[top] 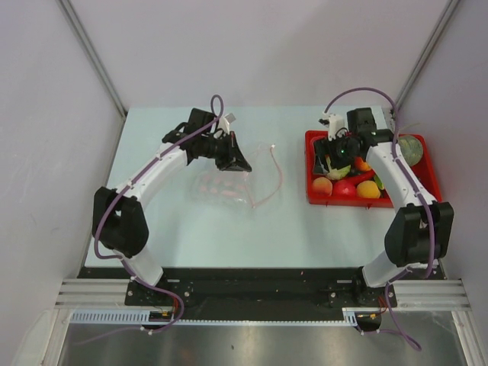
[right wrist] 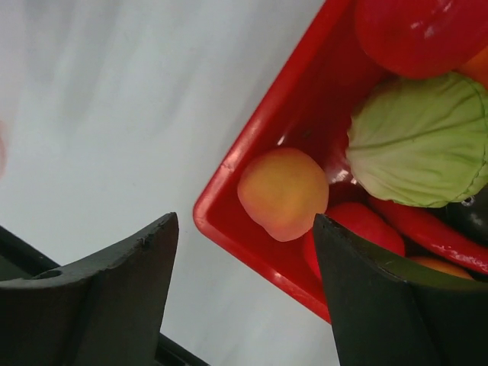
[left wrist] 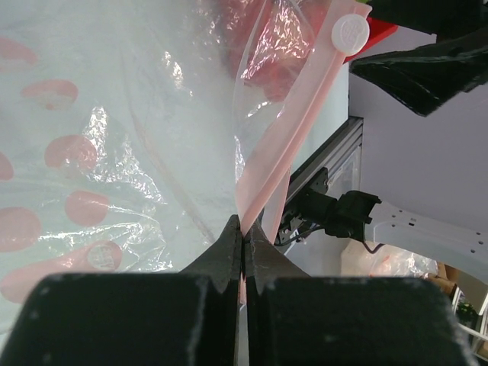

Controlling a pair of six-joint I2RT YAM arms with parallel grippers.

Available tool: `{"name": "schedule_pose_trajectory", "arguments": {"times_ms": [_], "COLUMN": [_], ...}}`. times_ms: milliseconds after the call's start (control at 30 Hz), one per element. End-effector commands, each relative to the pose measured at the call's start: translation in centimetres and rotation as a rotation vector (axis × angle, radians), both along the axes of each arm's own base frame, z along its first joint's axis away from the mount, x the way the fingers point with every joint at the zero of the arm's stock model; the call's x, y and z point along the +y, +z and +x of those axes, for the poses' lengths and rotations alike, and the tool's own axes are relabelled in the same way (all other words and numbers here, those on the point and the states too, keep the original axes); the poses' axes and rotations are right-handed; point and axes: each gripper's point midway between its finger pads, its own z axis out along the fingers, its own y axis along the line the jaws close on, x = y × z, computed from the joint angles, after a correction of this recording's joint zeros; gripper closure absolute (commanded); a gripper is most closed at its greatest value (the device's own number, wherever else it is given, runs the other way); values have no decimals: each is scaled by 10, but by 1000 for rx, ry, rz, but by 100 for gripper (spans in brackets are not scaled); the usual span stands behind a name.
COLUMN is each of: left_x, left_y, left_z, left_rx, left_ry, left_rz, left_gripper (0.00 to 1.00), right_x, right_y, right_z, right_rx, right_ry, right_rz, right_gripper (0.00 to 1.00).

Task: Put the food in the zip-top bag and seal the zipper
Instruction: Adjust the zipper food storage bag at the center of the board, then pick up the fake fruit from the bin.

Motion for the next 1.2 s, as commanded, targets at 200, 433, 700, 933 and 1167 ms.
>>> {"name": "schedule_pose_trajectory", "arguments": {"times_ms": [200, 433, 700, 933, 1167], "left_x": [-5, -6, -5, -11, -21], "left_y": [21, 18, 15, 23, 37], "left_z": [9, 10, 8, 6, 11], "left_rx": [-70, -62, -57, -44, -50], "left_ry": [-7, -10, -11, -18, -44], "left_rz": [-30, -29, -23, -78, -100], "left_gripper": [100, 100, 100, 100, 100], "right_x": [-19, -14, -17, -11, 56], "right_y": [-68, -103, -114, -10, 141], "right_z": [-1, 1, 8, 12, -36], "right_rx": [58, 69, 68, -85, -350], "right_ry": [75, 85, 72, 39, 217], "right_rz": [-198, -256, -283, -97, 368], "right_gripper": [21, 13, 23, 56, 66]}}
